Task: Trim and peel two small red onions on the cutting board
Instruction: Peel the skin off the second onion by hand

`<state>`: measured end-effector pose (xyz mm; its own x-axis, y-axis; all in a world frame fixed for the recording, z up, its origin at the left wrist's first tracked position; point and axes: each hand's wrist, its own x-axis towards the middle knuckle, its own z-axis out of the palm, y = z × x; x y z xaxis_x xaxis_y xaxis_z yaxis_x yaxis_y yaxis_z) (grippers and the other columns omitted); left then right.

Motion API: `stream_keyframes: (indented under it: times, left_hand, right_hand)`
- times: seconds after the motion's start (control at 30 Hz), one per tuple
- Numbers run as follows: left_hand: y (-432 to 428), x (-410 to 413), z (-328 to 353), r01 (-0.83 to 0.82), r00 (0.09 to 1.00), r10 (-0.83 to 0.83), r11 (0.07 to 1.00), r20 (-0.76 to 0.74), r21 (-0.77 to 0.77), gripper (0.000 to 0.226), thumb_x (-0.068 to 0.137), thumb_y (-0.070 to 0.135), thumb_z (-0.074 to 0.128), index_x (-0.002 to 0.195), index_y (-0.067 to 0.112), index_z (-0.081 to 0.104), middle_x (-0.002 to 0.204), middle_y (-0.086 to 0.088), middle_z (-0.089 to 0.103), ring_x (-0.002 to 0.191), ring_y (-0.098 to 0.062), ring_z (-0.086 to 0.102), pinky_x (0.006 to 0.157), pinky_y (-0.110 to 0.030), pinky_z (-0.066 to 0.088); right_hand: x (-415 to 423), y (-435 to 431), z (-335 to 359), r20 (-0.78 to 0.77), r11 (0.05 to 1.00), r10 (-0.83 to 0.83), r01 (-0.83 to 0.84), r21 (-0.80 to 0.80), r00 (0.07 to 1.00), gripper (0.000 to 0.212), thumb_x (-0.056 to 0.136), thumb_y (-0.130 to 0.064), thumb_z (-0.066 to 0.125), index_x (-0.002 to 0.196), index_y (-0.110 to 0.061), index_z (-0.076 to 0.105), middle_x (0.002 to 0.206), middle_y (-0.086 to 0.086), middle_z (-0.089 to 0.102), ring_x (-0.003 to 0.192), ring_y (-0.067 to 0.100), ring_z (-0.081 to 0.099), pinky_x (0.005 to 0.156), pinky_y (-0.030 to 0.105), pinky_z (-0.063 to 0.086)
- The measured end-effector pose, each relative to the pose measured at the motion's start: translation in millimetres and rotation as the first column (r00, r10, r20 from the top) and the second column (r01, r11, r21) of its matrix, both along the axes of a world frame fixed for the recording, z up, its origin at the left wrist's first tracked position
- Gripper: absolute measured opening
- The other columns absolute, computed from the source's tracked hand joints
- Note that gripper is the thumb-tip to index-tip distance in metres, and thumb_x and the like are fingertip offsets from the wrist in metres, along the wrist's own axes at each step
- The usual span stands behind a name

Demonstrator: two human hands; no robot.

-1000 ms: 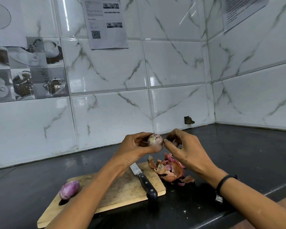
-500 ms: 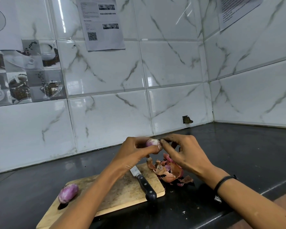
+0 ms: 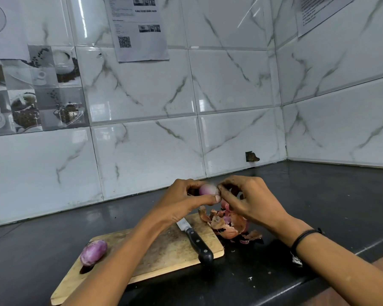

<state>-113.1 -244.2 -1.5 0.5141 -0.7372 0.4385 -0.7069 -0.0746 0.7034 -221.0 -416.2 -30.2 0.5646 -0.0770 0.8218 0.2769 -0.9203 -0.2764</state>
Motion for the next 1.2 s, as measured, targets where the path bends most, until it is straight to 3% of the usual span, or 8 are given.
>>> stream_keyframes:
  times: [0.13,0.33,0.47,0.57,0.63,0.8,0.93,1.2]
  left_hand:
    - [-1,5,-1,-0.067,0.997,0.068,0.997,0.046,-0.029,0.049,0.069,0.038,0.091,0.114,0.029,0.073,0.103,0.013,0.074,0.097,0.0,0.069,0.096,-0.032,0.056]
    - [-1,3,-2,-0.126,0.981,0.134,0.99,0.141,-0.062,0.056,0.062,0.044,0.094,0.113,0.029,0.074,0.101,0.014,0.074,0.094,0.001,0.069,0.092,-0.032,0.058]
    - [-2,-2,-2,-0.144,0.974,0.157,0.985,0.162,-0.093,0.05,0.062,0.04,0.094,0.107,0.027,0.077,0.095,0.012,0.074,0.089,-0.001,0.07,0.085,-0.028,0.059]
    - [-1,-4,-2,-0.126,0.979,0.138,0.988,0.148,-0.092,0.043,0.063,0.039,0.094,0.102,0.03,0.078,0.092,0.013,0.075,0.086,0.002,0.07,0.079,-0.016,0.055]
    - [0,-3,-1,-0.121,0.982,0.132,0.989,0.134,-0.09,0.045,0.062,0.039,0.094,0.103,0.031,0.078,0.093,0.014,0.076,0.087,0.005,0.069,0.079,-0.012,0.054]
    - [0,1,1,-0.139,0.983,0.153,0.981,0.098,-0.138,0.054,0.06,0.039,0.095,0.11,0.03,0.076,0.099,0.014,0.076,0.091,0.004,0.07,0.085,-0.019,0.056]
    - [1,2,1,-0.137,0.983,0.151,0.981,0.101,-0.138,0.06,0.06,0.038,0.095,0.115,0.028,0.075,0.101,0.013,0.076,0.094,0.002,0.07,0.087,-0.022,0.057]
    - [5,-4,5,-0.094,0.994,0.099,0.99,0.043,-0.107,0.042,0.063,0.032,0.095,0.101,0.023,0.08,0.09,0.012,0.078,0.088,0.0,0.073,0.08,-0.015,0.057]
  right_hand:
    - [-2,4,0,0.003,0.998,0.02,-0.02,0.059,1.0,0.016,0.1,-0.023,0.062,0.1,-0.018,0.077,0.084,-0.015,0.072,0.078,-0.005,0.064,0.067,0.01,0.045]
    - [-10,11,2,-0.002,0.994,0.033,-0.033,0.102,0.999,0.019,0.1,-0.03,0.062,0.096,-0.022,0.078,0.08,-0.018,0.072,0.079,-0.005,0.065,0.067,0.008,0.044]
    - [-9,10,3,-0.009,0.997,0.025,-0.024,0.07,1.0,0.018,0.098,-0.026,0.064,0.09,-0.019,0.078,0.074,-0.013,0.072,0.072,0.0,0.067,0.065,0.015,0.049]
    - [-6,6,3,-0.046,0.995,0.036,-0.031,0.098,0.998,0.011,0.096,-0.019,0.066,0.097,-0.012,0.075,0.079,-0.004,0.074,0.069,0.002,0.071,0.069,0.03,0.058]
    - [-6,5,2,-0.05,0.989,0.059,-0.052,0.138,0.997,0.013,0.096,-0.016,0.066,0.103,-0.011,0.075,0.081,-0.001,0.076,0.068,0.002,0.072,0.07,0.031,0.059]
    - [-9,10,2,-0.023,0.98,0.084,-0.078,0.183,0.996,0.019,0.099,-0.013,0.062,0.114,-0.013,0.074,0.075,-0.005,0.075,0.068,0.002,0.072,0.073,0.026,0.06]
    - [-11,13,3,-0.001,0.972,0.091,-0.089,0.216,0.996,0.017,0.099,-0.019,0.063,0.111,-0.013,0.074,0.087,-0.006,0.076,0.065,0.005,0.073,0.072,0.031,0.06]
    - [-13,12,4,0.067,0.997,0.028,-0.033,0.064,0.997,0.014,0.095,-0.027,0.069,0.105,-0.025,0.078,0.086,-0.021,0.073,0.081,-0.006,0.068,0.07,0.008,0.047]
